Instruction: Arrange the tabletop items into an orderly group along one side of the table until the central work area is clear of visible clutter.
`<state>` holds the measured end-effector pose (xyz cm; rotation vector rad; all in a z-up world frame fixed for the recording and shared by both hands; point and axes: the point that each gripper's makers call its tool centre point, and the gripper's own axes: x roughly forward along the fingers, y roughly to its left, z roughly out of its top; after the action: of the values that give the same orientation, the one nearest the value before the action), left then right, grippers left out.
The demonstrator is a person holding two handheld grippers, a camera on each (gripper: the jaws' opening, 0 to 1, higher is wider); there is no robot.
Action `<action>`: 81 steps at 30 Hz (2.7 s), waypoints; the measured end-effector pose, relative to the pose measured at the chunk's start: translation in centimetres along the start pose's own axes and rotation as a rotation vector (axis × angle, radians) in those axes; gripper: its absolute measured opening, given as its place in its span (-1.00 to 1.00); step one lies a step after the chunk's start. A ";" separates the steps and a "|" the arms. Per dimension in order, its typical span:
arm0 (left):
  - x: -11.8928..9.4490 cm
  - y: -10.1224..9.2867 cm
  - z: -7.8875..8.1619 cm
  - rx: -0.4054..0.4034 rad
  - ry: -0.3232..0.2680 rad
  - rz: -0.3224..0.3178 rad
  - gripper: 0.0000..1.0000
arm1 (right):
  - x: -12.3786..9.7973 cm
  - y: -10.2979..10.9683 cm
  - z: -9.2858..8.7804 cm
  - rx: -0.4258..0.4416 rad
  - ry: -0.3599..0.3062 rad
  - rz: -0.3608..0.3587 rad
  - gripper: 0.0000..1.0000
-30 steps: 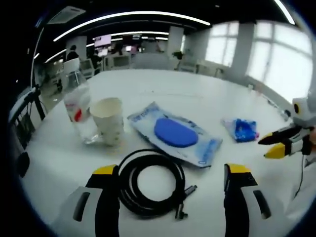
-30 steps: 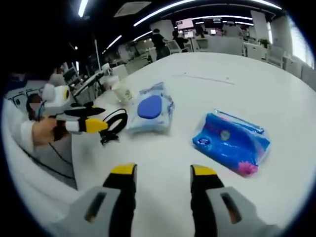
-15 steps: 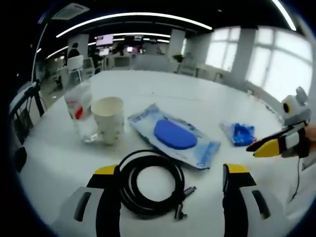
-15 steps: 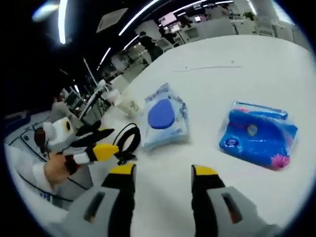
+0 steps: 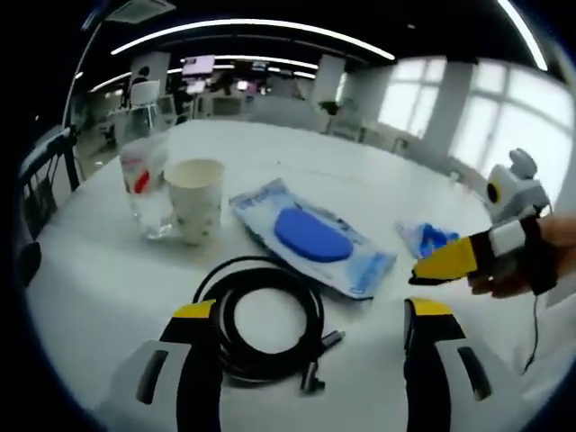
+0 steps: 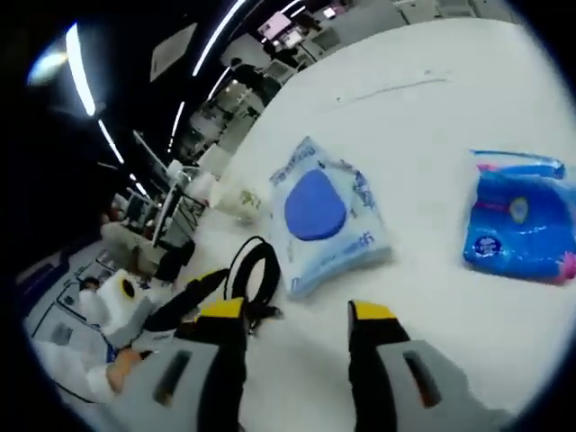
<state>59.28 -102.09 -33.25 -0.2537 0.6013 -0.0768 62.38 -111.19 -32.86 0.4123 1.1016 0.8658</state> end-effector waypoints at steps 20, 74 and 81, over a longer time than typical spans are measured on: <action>-0.1 0.3 -1.1 -0.061 -0.003 0.012 0.48 | 3.7 -1.8 0.3 0.400 -0.013 -0.070 -0.48; 5.7 -1.0 5.5 -0.809 -0.062 -0.194 -0.70 | -2.5 2.6 2.8 0.407 -0.103 0.332 -1.00; 4.4 -1.6 6.8 -0.815 -0.119 -0.212 -0.91 | -3.0 2.8 2.6 0.348 -0.098 0.326 -1.00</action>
<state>66.83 -102.80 -29.84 -1.1051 0.4604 -0.0162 63.02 -111.53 -28.03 0.9346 1.1122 0.9261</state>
